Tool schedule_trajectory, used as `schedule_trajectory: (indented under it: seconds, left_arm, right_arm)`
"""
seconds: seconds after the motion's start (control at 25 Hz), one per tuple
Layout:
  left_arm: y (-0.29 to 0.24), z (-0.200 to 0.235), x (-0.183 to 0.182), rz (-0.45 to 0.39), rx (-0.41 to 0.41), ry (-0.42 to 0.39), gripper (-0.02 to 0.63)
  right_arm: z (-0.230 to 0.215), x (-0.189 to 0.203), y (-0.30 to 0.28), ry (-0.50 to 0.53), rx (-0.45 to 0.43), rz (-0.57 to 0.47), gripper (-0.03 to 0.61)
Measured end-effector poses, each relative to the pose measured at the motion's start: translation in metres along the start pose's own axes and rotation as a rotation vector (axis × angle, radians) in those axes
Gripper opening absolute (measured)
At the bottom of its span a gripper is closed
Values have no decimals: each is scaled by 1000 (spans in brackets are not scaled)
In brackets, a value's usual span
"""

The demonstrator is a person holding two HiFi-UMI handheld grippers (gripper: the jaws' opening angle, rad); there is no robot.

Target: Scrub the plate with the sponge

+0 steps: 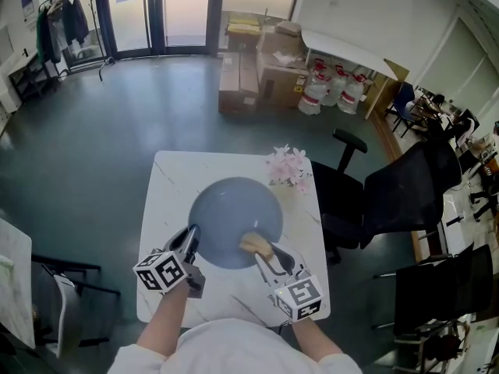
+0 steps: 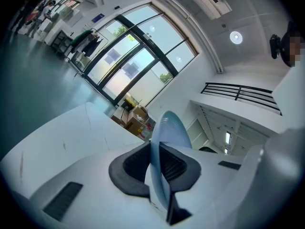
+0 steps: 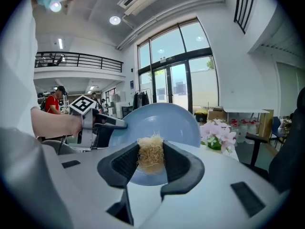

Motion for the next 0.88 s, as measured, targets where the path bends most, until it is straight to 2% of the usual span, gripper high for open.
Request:
schedule_trajectory:
  seconds: [0.24, 0.4, 0.52, 0.68, 0.88]
  left_arm:
    - [0, -2, 9, 24, 1, -21, 46]
    - [-2, -9, 18, 57, 14, -46, 46]
    - [-2, -14, 26, 79, 27, -56, 44]
    - [-2, -18, 33, 96, 40, -54, 44]
    - [-3, -16, 35, 98, 40, -49, 45]
  right_arm:
    - [46, -5, -22, 41, -124, -3, 150]
    - [48, -23, -37, 74, -144, -29, 150]
    - [36, -40, -43, 83, -120, -54, 150]
    - [5, -58, -42, 89, -43, -81, 150]
    - [-41, -56, -30, 51, 74, -71, 150]
Point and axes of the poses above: the fingertips, and each gripper's own axes: y backward along the fingers, z to its left, x out of its underside, the point moved 1 cm from there along y, backward along the fingers, and after that the axes turned 4 degrees about z, right-handed, at the moved point
